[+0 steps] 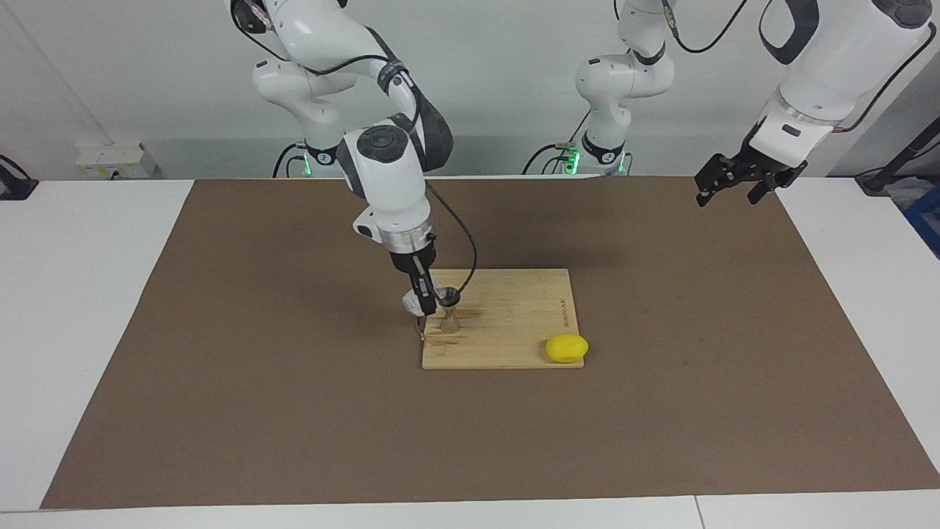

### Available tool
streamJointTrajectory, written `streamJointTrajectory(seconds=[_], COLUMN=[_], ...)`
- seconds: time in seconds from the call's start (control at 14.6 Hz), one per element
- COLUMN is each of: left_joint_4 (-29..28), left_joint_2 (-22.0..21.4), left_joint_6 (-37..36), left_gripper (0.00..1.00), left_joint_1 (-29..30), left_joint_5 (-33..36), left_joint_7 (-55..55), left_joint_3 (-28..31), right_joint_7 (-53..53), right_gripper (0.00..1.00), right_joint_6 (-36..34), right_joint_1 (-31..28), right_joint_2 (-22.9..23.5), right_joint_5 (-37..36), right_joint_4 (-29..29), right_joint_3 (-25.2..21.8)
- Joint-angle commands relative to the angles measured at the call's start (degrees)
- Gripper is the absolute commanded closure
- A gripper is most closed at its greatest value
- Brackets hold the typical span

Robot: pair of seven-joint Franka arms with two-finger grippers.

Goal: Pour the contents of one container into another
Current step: 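Tilt the glass cup with the right gripper to pour into the metal cup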

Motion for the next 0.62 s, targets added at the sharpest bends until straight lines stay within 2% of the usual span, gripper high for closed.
streamJointTrajectory(seconds=[0.0, 0.55], left_joint_4=[-0.94, -0.94], left_joint_2=[-0.68, -0.68], left_joint_6=[0.21, 0.21], left_gripper=[0.00, 0.00], left_joint_1=[-0.44, -0.44], left_joint_5=[0.71, 0.71], left_joint_7=[-0.10, -0.10], left_joint_3=[0.20, 0.20], right_joint_7=[1.83, 1.83], right_gripper=[1.00, 1.00], right_joint_6=[-1.54, -2.68], right_joint_1=[0.62, 1.32], right_joint_2=[0.85, 0.77], right_joint_5=[-2.99, -5.82], right_joint_4=[1.79, 1.79], right_joint_3=[0.02, 0.11])
